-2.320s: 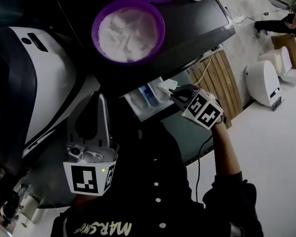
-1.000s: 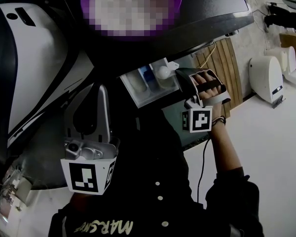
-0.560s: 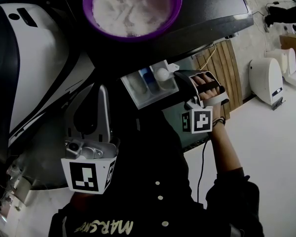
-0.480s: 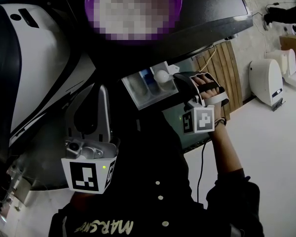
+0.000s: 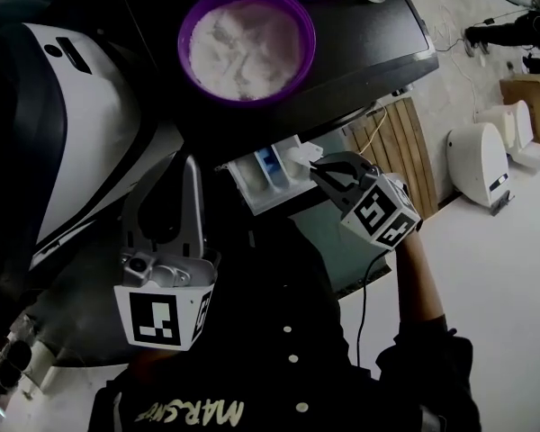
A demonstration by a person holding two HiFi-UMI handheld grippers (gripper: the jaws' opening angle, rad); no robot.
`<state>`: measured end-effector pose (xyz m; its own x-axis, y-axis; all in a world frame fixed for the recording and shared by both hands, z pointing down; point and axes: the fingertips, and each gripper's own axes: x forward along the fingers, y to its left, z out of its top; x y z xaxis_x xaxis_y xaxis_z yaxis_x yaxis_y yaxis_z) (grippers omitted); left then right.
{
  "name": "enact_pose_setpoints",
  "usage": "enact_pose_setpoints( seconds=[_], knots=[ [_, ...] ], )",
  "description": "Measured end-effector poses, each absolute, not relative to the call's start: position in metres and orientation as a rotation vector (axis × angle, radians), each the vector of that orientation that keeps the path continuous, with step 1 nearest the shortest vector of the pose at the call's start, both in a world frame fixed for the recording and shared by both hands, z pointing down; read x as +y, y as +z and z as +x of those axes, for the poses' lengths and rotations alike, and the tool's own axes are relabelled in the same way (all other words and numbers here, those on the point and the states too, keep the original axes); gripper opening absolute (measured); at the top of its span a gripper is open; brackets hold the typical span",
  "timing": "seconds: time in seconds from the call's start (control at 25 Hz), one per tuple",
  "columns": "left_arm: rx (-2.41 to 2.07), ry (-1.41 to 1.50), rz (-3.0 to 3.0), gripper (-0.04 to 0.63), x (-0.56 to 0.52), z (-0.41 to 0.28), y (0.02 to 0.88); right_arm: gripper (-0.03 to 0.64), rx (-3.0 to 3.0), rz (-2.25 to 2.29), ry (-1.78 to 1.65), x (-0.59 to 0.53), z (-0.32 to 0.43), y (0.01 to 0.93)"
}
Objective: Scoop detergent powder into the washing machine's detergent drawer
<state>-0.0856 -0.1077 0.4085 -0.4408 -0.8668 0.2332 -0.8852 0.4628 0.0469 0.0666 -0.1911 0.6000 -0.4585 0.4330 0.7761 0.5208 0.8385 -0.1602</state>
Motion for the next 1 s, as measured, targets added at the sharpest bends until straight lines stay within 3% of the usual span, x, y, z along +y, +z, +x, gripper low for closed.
enact_pose_setpoints(
  seconds=[0.32, 1.0],
  knots=[
    [-2.549, 0.090, 1.549, 0.014, -0.115, -0.101, 0.368, 0.033, -2.340, -0.627, 0.403, -0.194, 0.042, 0.514],
    [-2.687, 0.000, 1.672, 0.014, -0.122, -0.120, 0.285, 0.033, -2.985, -0.204, 0.446, -0.265, -0.005, 0.335]
  ],
)
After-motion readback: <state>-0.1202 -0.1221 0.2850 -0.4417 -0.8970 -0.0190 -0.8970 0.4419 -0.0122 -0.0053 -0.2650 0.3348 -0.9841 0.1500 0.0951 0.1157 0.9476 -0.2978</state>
